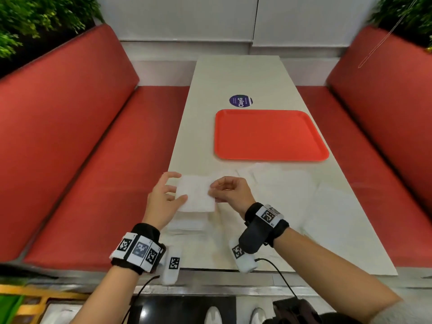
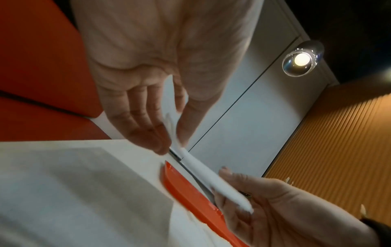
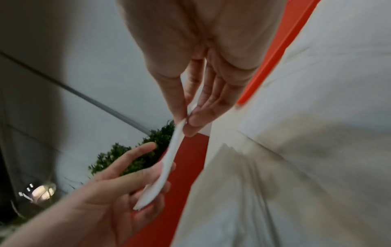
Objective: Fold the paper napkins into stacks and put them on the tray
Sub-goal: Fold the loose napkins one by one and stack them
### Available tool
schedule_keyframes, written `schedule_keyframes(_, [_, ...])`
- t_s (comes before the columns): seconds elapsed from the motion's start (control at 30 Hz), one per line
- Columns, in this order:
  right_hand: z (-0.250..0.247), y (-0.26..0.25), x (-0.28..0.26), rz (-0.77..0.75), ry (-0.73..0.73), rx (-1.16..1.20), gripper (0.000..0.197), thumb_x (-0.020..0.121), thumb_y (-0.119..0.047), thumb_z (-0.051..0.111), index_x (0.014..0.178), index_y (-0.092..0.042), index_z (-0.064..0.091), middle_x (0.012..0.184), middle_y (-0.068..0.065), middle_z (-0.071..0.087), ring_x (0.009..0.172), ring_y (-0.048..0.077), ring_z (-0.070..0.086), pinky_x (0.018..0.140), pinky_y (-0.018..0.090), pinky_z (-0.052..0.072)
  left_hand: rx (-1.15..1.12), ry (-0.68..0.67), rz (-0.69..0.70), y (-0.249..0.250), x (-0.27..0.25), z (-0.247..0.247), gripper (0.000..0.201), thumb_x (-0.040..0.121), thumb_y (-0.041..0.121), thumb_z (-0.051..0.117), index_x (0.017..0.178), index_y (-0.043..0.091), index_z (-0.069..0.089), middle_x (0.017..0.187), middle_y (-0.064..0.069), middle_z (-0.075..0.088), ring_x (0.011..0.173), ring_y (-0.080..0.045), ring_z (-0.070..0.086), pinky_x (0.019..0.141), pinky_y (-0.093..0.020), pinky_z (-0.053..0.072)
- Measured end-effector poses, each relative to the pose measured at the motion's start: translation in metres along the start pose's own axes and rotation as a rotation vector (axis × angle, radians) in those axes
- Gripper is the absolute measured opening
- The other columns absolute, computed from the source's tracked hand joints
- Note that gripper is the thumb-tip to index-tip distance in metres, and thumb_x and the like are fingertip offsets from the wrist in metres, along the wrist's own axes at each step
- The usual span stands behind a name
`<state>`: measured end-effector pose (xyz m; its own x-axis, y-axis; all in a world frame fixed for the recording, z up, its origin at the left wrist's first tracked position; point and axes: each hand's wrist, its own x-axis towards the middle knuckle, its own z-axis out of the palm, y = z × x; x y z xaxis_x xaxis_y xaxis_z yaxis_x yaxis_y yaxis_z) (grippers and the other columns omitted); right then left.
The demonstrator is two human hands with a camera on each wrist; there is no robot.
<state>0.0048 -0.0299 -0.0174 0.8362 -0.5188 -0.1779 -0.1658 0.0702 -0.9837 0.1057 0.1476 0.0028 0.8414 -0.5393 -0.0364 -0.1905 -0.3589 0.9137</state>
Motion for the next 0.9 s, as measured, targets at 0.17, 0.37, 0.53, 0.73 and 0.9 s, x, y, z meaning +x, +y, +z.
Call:
schedule_keyframes(0.17, [0.015, 0.021, 0.002, 0.029, -0.009, -0.186, 0.02, 0.074, -0.004, 0.081, 0.09, -0.015, 0.077, 0.077, 0.007, 0.066, 0.066, 0.018, 0.064, 0.07, 0.029, 0.059, 0.168, 0.022, -0.061, -0.029, -0.005, -0.002, 0.027, 0.078, 0.008, 0.077, 0.095, 0.028, 0.073, 0.067, -0.004, 0.058, 0.057, -0.014, 0.047, 0.056, -0.01, 0.038])
schedule_keyframes(0.37, [0.028, 0.036, 0.0, 0.102, -0.068, -0.353, 0.023, 0.075, -0.003, 0.078, 0.096, -0.011, 0.076, 0.071, -0.001, 0.06, 0.052, 0.003, 0.054, 0.056, 0.012, 0.048, 0.301, 0.026, -0.078, -0.049, -0.012, 0.007, 0.029, 0.076, 0.001, 0.077, 0.093, 0.023, 0.071, 0.079, 0.001, 0.056, 0.059, -0.011, 0.048, 0.062, -0.011, 0.041])
schedule_keyframes(0.53, [0.012, 0.031, -0.01, 0.087, -0.03, -0.337, 0.022, 0.077, -0.012, 0.08, 0.098, -0.014, 0.073, 0.072, 0.001, 0.061, 0.052, 0.011, 0.059, 0.056, 0.018, 0.052, 0.603, 0.026, -0.003, -0.031, -0.014, 0.022, 0.031, 0.08, 0.01, 0.071, 0.108, 0.023, 0.068, 0.124, -0.006, 0.044, 0.115, -0.028, 0.04, 0.095, -0.033, 0.038])
schedule_keyframes(0.73, [-0.08, 0.027, -0.029, 0.118, 0.271, -0.517, 0.028, 0.081, -0.024, 0.076, 0.107, -0.019, 0.068, 0.099, 0.003, 0.061, 0.084, 0.019, 0.06, 0.073, 0.025, 0.044, 0.291, -0.243, 0.125, 0.019, -0.017, 0.095, 0.027, 0.089, 0.012, 0.063, 0.114, 0.02, 0.066, 0.124, -0.001, 0.05, 0.119, -0.015, 0.046, 0.1, -0.023, 0.036])
schedule_keyframes(0.9, [-0.134, 0.027, -0.055, 0.303, 0.389, -0.472, 0.052, 0.082, -0.022, 0.075, 0.128, -0.015, 0.052, 0.122, 0.012, 0.054, 0.104, 0.022, 0.054, 0.07, 0.023, 0.041, 0.234, -0.457, -0.035, 0.024, -0.025, 0.167, 0.037, 0.088, 0.014, 0.064, 0.124, 0.02, 0.06, 0.13, -0.005, 0.049, 0.121, -0.021, 0.049, 0.103, -0.032, 0.042])
